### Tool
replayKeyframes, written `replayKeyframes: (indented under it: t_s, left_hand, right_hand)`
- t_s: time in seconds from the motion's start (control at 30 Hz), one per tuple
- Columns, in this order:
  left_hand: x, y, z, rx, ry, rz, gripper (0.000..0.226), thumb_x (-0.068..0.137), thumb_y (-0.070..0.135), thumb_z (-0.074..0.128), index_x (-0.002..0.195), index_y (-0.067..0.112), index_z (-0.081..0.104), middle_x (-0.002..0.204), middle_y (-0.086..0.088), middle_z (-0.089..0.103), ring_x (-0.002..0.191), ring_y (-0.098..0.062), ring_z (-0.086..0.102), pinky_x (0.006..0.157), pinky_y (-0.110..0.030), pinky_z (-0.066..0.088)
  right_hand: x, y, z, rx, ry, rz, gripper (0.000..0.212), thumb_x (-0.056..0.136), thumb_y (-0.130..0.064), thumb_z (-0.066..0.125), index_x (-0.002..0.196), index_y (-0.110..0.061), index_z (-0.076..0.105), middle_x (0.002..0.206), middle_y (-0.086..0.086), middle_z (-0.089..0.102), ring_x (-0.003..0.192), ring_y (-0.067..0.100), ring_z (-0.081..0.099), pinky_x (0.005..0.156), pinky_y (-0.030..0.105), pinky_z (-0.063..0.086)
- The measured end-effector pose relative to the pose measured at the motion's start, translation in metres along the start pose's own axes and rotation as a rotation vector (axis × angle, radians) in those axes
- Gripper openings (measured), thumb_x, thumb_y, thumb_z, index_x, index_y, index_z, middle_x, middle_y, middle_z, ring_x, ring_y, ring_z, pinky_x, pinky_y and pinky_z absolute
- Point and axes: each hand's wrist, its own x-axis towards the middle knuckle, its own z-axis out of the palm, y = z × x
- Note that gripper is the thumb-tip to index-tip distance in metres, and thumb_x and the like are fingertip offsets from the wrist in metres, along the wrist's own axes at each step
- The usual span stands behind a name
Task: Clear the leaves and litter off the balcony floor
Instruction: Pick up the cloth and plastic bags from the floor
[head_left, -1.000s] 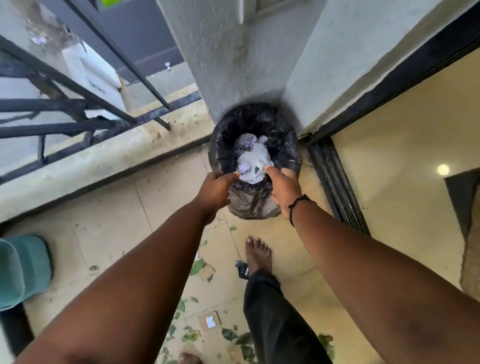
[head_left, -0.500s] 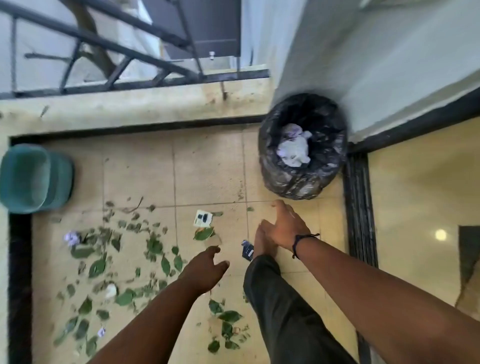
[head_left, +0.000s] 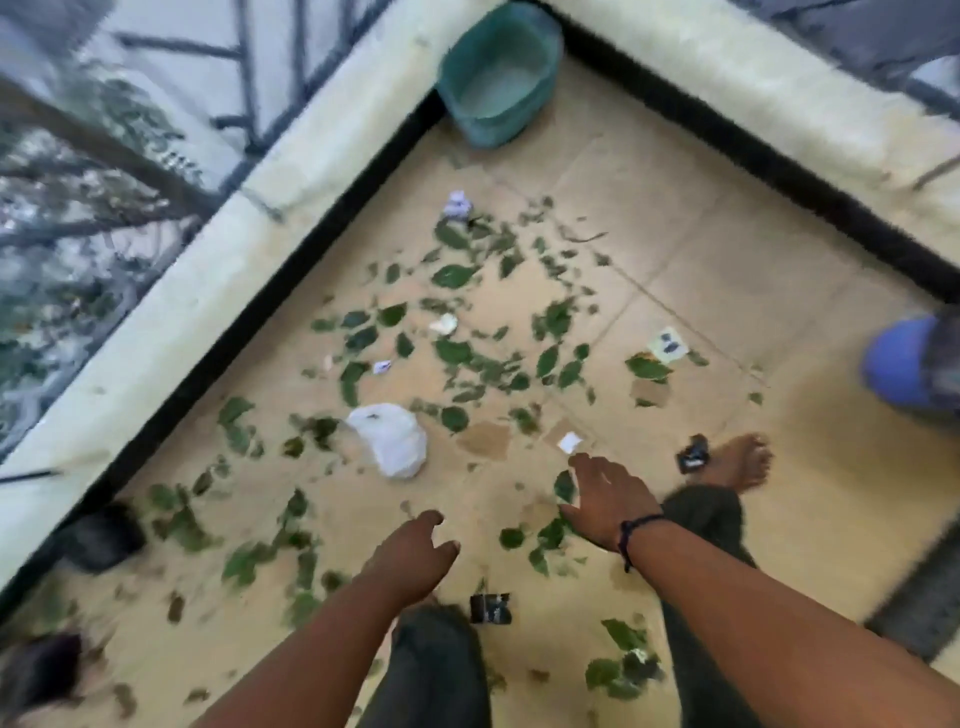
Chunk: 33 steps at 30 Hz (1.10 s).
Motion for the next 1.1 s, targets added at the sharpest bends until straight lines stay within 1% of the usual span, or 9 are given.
replayKeyframes:
  t_s: [0.17, 0.23, 0.3, 0.37, 0.43, 0.67, 0.77, 0.97, 1.1]
  left_hand:
    - [-0.024, -0.146, -0.005, -0.199, 0.065, -0.179, 0.052, 0.102, 0.032, 0.047, 0.149, 0.014, 0.034, 0.146, -0.01, 0.047, 0.112, -0.022, 0.058, 0.073, -0.019, 0.042]
    - [-0.023, -0.186, -0.001, -0.269, 0.096, -0.226, 0.059, 0.101, 0.033, 0.048, 0.153, 0.014, 0.028, 0.152, -0.01, 0.041, 0.119, -0.022, 0.055, 0.082, -0.022, 0.048]
    - [-0.017, -0.217, 0.008, -0.319, 0.111, -0.243, 0.06, 0.102, 0.035, 0.047, 0.154, 0.013, 0.027, 0.157, -0.011, 0.034, 0.135, -0.026, 0.044, 0.102, -0.028, 0.04]
    - [-0.008, -0.237, 0.021, -0.36, 0.124, -0.256, 0.062, 0.102, 0.038, 0.046, 0.154, 0.014, 0.025, 0.159, -0.011, 0.03, 0.141, -0.028, 0.037, 0.109, -0.032, 0.034]
    - [0.005, -0.251, 0.039, -0.407, 0.124, -0.271, 0.065, 0.101, 0.043, 0.046, 0.155, 0.017, 0.022, 0.16, -0.009, 0.027, 0.143, -0.029, 0.033, 0.114, -0.039, 0.031]
    - [0.049, -0.248, 0.118, -0.74, 0.177, -0.299, 0.062, 0.097, 0.028, 0.057, 0.151, 0.011, 0.031, 0.154, -0.014, 0.034, 0.138, -0.03, 0.039, 0.109, -0.034, 0.034]
    - [0.069, -0.24, 0.148, -0.816, 0.149, -0.317, 0.067, 0.096, 0.032, 0.056, 0.153, 0.012, 0.027, 0.153, -0.015, 0.034, 0.134, -0.032, 0.043, 0.108, -0.039, 0.038]
    - [0.101, -0.235, 0.18, -0.886, 0.133, -0.313, 0.065, 0.097, 0.035, 0.054, 0.153, 0.014, 0.028, 0.159, -0.013, 0.025, 0.141, -0.031, 0.035, 0.113, -0.039, 0.034]
    - [0.109, -0.253, 0.195, -0.941, 0.125, -0.349, 0.061, 0.097, 0.036, 0.054, 0.151, 0.017, 0.033, 0.157, -0.009, 0.029, 0.139, -0.026, 0.037, 0.113, -0.037, 0.034]
  right_hand:
    - [0.007, -0.126, 0.049, -0.221, -0.084, -0.205, 0.069, 0.095, -0.049, 0.051, 0.15, -0.021, 0.022, 0.149, 0.007, 0.035, 0.134, 0.028, 0.037, 0.104, 0.037, 0.039]
    - [0.015, -0.158, 0.059, -0.303, -0.084, -0.274, 0.068, 0.094, -0.047, 0.053, 0.15, -0.02, 0.023, 0.148, 0.008, 0.036, 0.133, 0.029, 0.038, 0.103, 0.036, 0.04]
    - [0.03, -0.182, 0.069, -0.395, -0.106, -0.311, 0.071, 0.093, -0.046, 0.055, 0.151, -0.02, 0.021, 0.152, 0.01, 0.032, 0.137, 0.029, 0.034, 0.106, 0.038, 0.038]
    - [0.045, -0.196, 0.074, -0.491, -0.122, -0.324, 0.074, 0.093, -0.045, 0.055, 0.153, -0.02, 0.019, 0.155, 0.011, 0.028, 0.139, 0.029, 0.031, 0.108, 0.037, 0.036]
    - [0.065, -0.207, 0.081, -0.602, -0.121, -0.338, 0.073, 0.092, -0.045, 0.056, 0.152, -0.021, 0.021, 0.152, 0.011, 0.031, 0.137, 0.03, 0.034, 0.106, 0.038, 0.038]
    - [0.147, -0.225, 0.106, -0.976, -0.068, -0.405, 0.07, 0.09, -0.044, 0.058, 0.149, -0.027, 0.024, 0.146, 0.012, 0.035, 0.126, 0.035, 0.044, 0.096, 0.042, 0.043]
    - [0.18, -0.236, 0.124, -0.985, -0.042, -0.427, 0.075, 0.089, -0.046, 0.061, 0.151, -0.03, 0.02, 0.154, 0.014, 0.025, 0.124, 0.037, 0.046, 0.093, 0.041, 0.045]
    - [0.245, -0.248, 0.162, -0.956, -0.012, -0.459, 0.089, 0.086, -0.045, 0.066, 0.154, -0.042, 0.008, 0.162, 0.012, -0.015, 0.125, 0.041, 0.047, 0.084, 0.04, 0.045]
    - [0.286, -0.249, 0.181, -0.821, 0.016, -0.507, 0.103, 0.081, -0.039, 0.075, 0.155, -0.038, 0.003, 0.16, 0.019, -0.017, 0.121, 0.051, 0.049, 0.093, 0.046, 0.048]
